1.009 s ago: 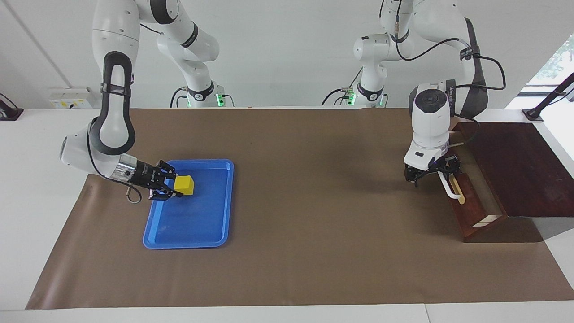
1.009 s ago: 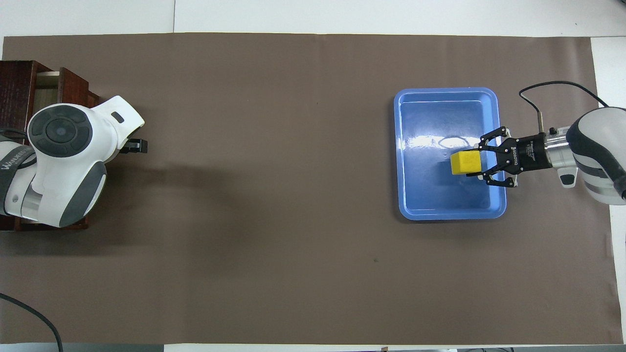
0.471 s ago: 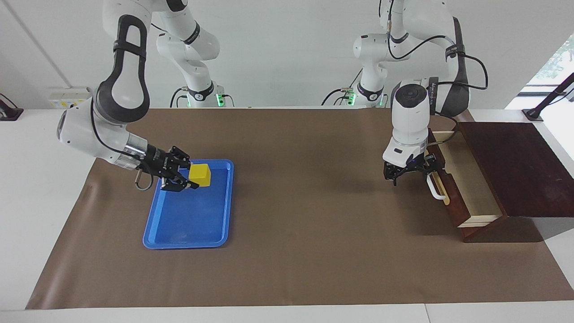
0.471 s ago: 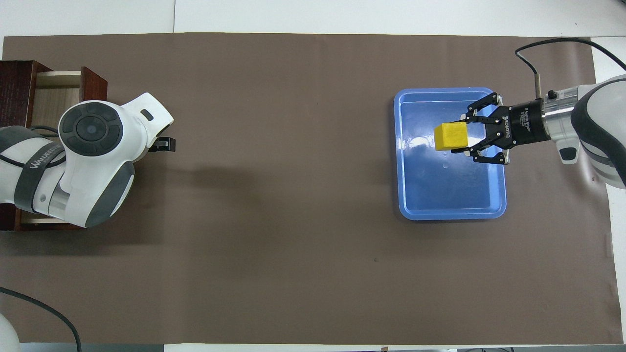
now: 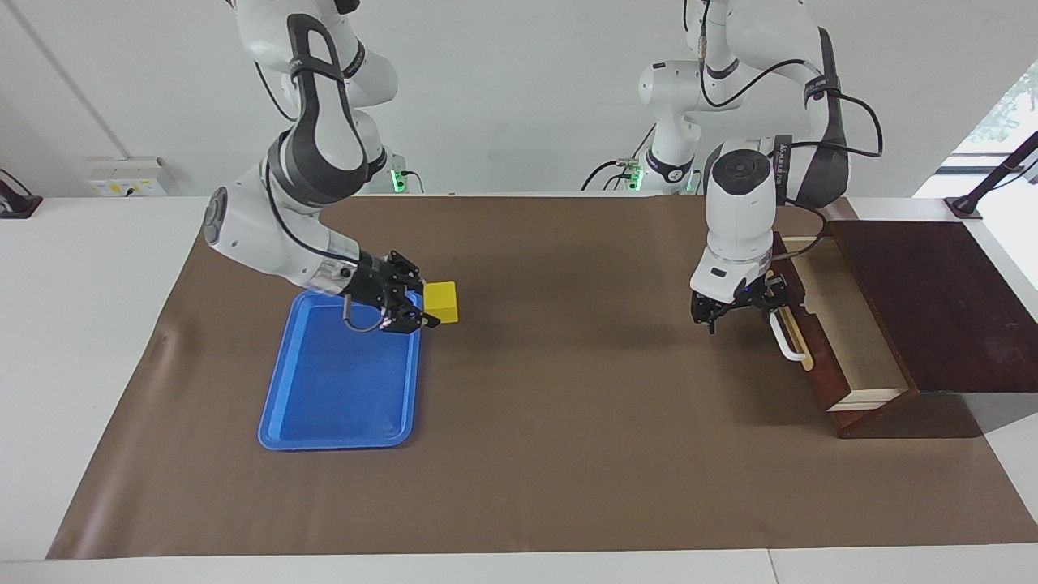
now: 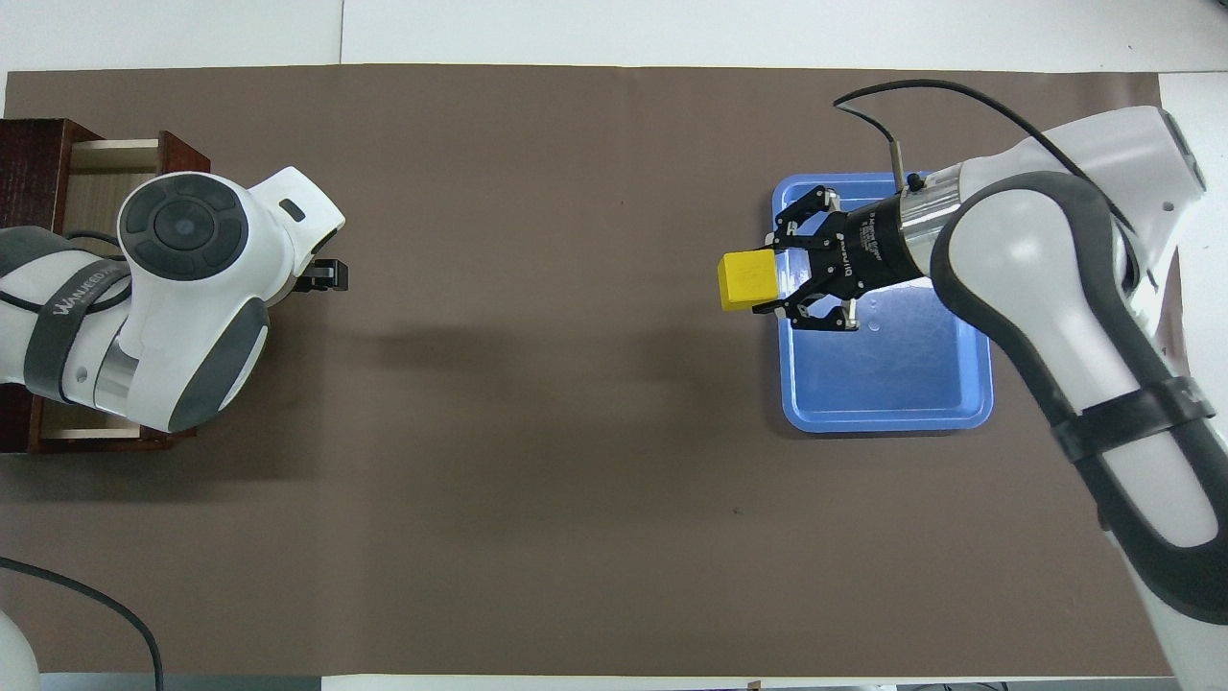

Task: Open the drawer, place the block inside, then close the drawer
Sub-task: 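Lift the cube with the right gripper while the left gripper opens the drawer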

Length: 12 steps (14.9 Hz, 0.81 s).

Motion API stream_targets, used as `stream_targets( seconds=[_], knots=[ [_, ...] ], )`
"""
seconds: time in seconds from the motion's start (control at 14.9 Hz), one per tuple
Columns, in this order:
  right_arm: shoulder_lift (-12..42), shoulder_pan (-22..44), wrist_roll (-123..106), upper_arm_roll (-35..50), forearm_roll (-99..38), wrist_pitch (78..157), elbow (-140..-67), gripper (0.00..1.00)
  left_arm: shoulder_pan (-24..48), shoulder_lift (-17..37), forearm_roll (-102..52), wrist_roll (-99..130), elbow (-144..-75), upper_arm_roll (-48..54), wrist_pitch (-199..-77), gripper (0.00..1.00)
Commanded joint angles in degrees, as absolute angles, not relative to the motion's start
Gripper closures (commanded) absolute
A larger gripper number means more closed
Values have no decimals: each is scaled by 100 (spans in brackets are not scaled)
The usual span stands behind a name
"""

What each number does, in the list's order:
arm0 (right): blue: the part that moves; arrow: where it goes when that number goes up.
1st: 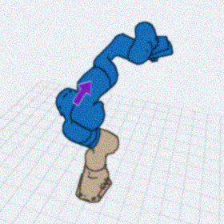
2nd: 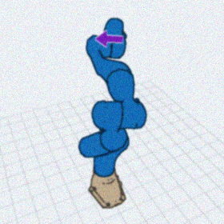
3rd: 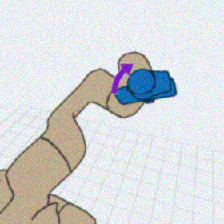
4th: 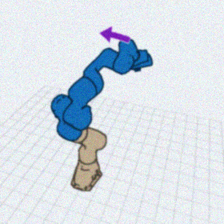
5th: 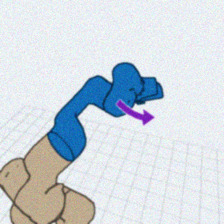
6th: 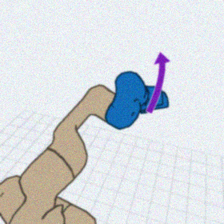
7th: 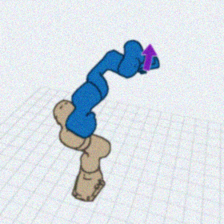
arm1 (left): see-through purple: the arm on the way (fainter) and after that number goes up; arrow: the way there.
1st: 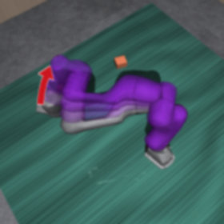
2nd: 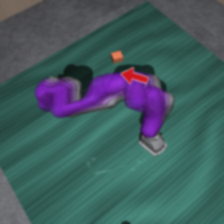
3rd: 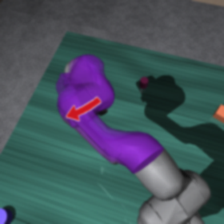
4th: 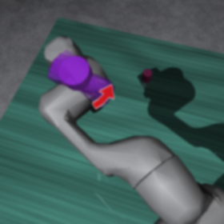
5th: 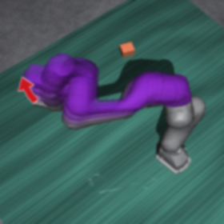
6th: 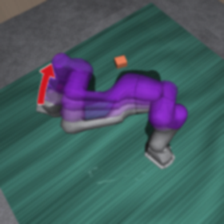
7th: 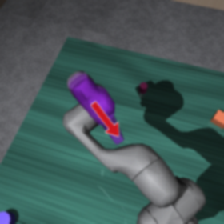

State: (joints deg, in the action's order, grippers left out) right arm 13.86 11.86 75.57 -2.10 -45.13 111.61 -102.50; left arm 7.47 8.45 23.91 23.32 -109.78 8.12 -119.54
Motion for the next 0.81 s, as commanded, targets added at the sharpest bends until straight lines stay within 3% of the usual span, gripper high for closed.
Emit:
stream_targets(
  seconds=[0.0,0.27,0.74],
  knots=[
    [1389,1519,7769,-193,-4693,11399,-10222,100,695,1029,2514,2294,-10801,756,-11812,0],
    [1389,2081,8154,-185,-4886,11783,-10230,100,396,1063,2566,2197,-11048,747,-12356,0],
    [1389,2136,8411,-193,-4887,11979,-10274,100,492,1248,2602,2268,-11074,773,-12551,0]
  ],
)
